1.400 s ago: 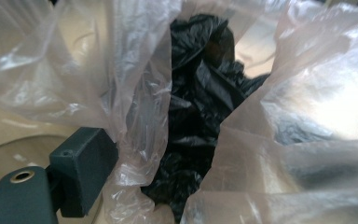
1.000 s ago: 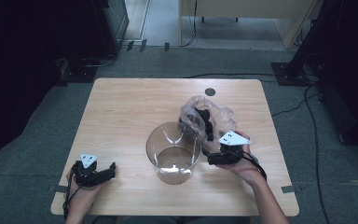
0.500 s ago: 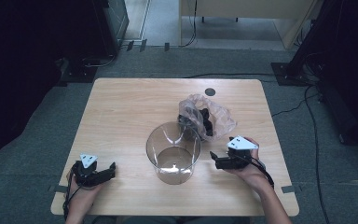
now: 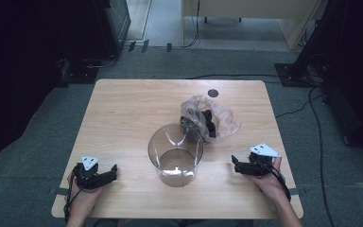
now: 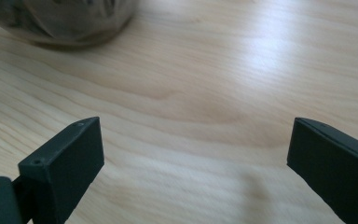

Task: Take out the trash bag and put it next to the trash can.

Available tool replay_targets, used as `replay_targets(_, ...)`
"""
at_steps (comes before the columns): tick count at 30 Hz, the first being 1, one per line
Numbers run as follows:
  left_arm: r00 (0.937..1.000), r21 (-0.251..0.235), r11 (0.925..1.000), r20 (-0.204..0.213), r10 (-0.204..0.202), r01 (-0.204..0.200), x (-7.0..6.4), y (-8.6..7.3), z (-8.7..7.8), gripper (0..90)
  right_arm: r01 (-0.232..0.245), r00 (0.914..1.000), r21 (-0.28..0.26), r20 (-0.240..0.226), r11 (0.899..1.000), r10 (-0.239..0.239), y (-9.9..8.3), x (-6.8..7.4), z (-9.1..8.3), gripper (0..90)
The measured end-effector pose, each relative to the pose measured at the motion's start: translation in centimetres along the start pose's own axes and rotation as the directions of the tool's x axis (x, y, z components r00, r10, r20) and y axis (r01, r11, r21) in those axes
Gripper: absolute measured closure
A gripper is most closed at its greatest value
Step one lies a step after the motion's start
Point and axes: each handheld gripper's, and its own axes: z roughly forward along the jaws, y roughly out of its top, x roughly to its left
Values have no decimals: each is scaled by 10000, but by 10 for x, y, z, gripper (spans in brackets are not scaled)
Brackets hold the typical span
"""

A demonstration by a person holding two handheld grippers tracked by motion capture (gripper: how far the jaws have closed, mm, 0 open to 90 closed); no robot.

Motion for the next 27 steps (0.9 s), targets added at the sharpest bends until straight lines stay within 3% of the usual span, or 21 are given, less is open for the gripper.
replay_targets(13,10000,0,10000,2,-1,1,0,0,0,93,-673,9922,492,1080,9965,617,-23,-18,-18,34)
replay_targets(27,10000,0,10000,1,-1,1,0,0,0,93,-1163,9837,858,1477,9895,1028,-41,-27,-38,34)
